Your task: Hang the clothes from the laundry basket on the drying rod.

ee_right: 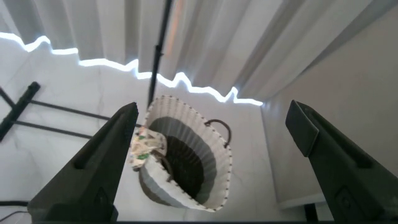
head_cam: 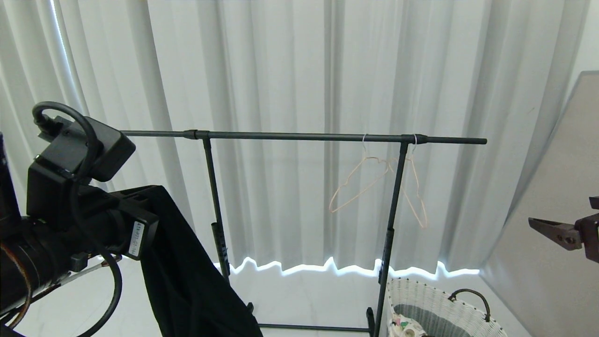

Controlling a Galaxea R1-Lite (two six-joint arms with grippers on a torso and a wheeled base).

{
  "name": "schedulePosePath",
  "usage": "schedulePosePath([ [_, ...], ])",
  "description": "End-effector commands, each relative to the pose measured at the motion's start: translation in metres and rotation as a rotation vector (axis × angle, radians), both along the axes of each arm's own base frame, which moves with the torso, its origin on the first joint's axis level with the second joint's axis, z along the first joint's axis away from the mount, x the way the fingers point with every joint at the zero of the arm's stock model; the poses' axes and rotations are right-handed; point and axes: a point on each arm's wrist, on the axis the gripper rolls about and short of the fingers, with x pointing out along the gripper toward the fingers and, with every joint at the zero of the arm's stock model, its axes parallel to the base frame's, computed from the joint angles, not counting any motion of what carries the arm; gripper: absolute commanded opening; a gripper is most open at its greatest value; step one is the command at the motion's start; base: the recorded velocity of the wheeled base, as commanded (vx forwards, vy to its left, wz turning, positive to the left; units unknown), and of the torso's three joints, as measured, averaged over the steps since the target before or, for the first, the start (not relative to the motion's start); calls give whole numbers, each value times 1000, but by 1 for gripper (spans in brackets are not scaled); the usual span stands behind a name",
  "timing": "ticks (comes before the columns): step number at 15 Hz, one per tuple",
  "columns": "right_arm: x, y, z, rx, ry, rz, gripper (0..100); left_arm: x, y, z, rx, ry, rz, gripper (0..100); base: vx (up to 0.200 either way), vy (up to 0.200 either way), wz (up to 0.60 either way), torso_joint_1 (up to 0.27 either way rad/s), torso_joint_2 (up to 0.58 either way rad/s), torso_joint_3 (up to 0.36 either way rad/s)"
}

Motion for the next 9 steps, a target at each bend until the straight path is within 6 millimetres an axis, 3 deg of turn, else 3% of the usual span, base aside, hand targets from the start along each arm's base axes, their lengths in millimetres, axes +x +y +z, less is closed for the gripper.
schedulePosePath([
  [1,0,0,0,1,0,1,100,0,0,0,0,0,-2,0,0,0,0,0,0,0],
  [6,4,1,-2,1,14,1,100,0,0,1,-2,-3,-3,0,0,0,0,0,0,0],
  [9,10,3,-3,16,8,31,100,-1,0,1,-3,-4,-5,0,200,0,0,-1,-1,-2],
])
